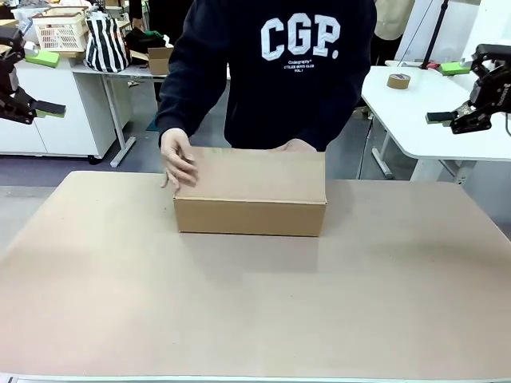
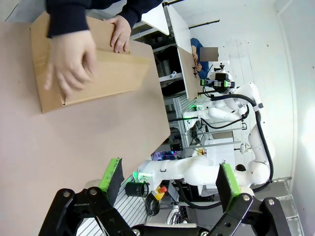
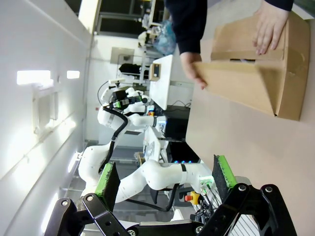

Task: Pack the gift set into the box.
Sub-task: Press and hold the closed box until the human finishes sealing it.

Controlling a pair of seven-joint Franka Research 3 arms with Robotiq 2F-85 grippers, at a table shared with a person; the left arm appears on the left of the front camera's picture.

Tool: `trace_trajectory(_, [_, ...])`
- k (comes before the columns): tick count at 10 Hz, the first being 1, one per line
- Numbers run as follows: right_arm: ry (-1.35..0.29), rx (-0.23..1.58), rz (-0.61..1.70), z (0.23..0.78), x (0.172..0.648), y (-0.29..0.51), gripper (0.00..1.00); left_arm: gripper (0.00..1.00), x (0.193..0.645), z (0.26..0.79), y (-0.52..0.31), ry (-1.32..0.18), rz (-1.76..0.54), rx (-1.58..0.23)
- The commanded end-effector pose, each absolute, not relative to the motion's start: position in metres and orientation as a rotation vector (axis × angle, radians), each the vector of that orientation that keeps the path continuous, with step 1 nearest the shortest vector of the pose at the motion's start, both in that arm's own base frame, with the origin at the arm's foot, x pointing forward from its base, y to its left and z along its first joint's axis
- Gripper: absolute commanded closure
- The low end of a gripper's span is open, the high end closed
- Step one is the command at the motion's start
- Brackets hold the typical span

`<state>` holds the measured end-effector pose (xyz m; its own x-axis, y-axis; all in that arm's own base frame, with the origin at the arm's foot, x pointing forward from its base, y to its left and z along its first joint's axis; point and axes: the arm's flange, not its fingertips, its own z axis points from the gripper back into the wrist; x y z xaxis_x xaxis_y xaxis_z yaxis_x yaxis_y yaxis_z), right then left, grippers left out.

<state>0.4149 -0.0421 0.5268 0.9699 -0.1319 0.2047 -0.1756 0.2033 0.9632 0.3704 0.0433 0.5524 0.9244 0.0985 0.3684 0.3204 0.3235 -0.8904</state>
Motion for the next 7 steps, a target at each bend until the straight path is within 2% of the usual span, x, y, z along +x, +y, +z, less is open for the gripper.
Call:
trace_trajectory(1, [-0.278,1.354,0.039,0.5259,0.4137,-0.0412,0.0,0.0,0.3699,0.5536,0.0416,-0.406,-0.156,-1.258])
trace_trajectory(7, [-0.278,1.354,0.039,0.5259,0.4137,-0.0412,0.0,0.0,0.3699,0.5536,0.0416,-0.406,-0.156,-1.258])
